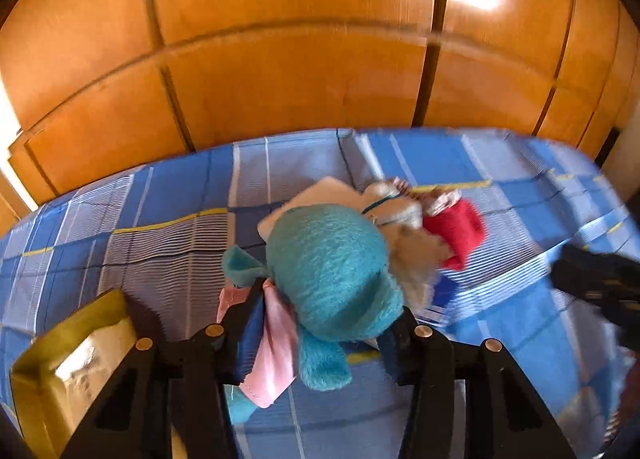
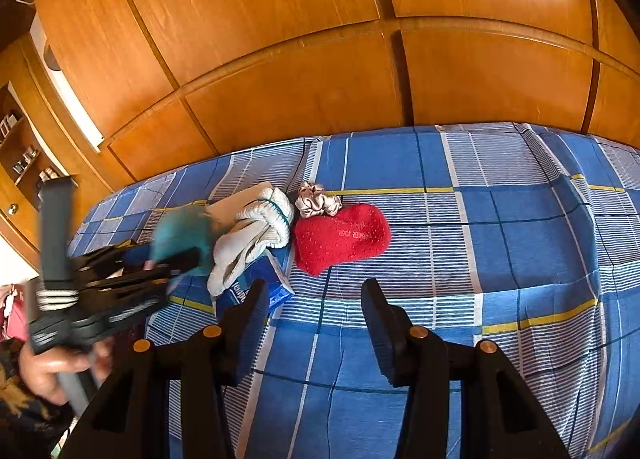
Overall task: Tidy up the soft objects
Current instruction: 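Grasp the blue plush elephant with the left gripper, then grasp the white socks with the right gripper while the left gripper lifts the elephant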
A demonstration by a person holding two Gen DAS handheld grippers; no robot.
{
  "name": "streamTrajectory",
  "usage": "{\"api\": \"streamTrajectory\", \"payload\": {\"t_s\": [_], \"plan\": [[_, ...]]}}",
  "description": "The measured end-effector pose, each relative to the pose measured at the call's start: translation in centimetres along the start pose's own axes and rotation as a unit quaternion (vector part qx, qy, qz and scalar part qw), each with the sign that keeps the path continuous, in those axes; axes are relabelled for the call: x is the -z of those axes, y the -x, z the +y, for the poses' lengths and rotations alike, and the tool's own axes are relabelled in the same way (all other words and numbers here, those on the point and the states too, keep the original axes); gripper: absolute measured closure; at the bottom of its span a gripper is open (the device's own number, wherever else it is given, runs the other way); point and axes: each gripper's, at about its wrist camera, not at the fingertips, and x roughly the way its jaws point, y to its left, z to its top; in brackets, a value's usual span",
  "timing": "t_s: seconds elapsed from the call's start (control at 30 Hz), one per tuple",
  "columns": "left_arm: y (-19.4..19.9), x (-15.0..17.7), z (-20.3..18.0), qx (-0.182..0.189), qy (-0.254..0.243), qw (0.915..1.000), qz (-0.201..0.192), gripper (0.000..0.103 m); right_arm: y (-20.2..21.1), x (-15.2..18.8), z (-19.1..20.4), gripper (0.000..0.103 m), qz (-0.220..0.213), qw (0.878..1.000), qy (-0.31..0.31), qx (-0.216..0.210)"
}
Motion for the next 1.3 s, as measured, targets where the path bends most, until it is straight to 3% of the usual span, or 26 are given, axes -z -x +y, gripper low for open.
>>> {"api": "streamTrajectory", "payload": {"t_s": [0.17, 0.37, 0.63, 0.77, 0.93, 1.03, 1.1, 1.13, 1.2, 1.3], "plan": [[6.2, 1.7, 0.4, 0.03, 0.039, 0.9977, -0.047, 0.053, -0.4, 0.3, 0.3, 0.055, 0.008, 1.0, 0.006, 0.002], [11.1, 5.1, 0.5, 0.056, 0.073, 0.9931, -0.073, 0.053, -1.4, 1.0, 0.8, 0.055, 0.024, 1.0, 0.018, -0.002], [15.4, 9.5, 2.9, 0.061, 0.115, 0.9875, -0.089, 0.052, -3.4, 1.3, 2.3, 0.055, 0.061, 0.997, 0.01, -0.038], [17.0, 11.1, 4.5, 0.057, 0.134, 0.9844, -0.099, 0.052, -4.1, -0.7, 4.7, 0.055, 0.045, 0.998, 0.023, -0.047], [18.4, 12.6, 6.1, 0.045, 0.15, 0.9815, -0.109, 0.052, -8.1, -4.0, 7.5, 0.054, 0.055, 0.998, 0.039, -0.007], [18.5, 13.5, 7.1, 0.042, 0.164, 0.9798, -0.106, 0.052, -11.0, -5.0, 8.2, 0.054, 0.076, 0.996, 0.048, 0.03], [18.5, 13.9, 7.6, 0.039, 0.171, 0.979, -0.103, 0.052, -12.8, -5.2, 8.4, 0.054, 0.095, 0.994, 0.053, 0.033], [18.4, 14.1, 7.9, 0.038, 0.174, 0.9787, -0.102, 0.052, -13.6, -5.2, 8.6, 0.055, 0.106, 0.991, 0.061, 0.047], [18.4, 14.3, 8.2, 0.036, 0.179, 0.9779, -0.101, 0.052, -14.1, -5.0, 8.9, 0.079, 0.102, 0.99, 0.077, 0.064], [18.6, 14.8, 8.4, 0.032, 0.182, 0.9774, -0.102, 0.051, -12.7, -4.8, 9.3, 0.082, 0.079, 0.99, 0.092, 0.068]]}}
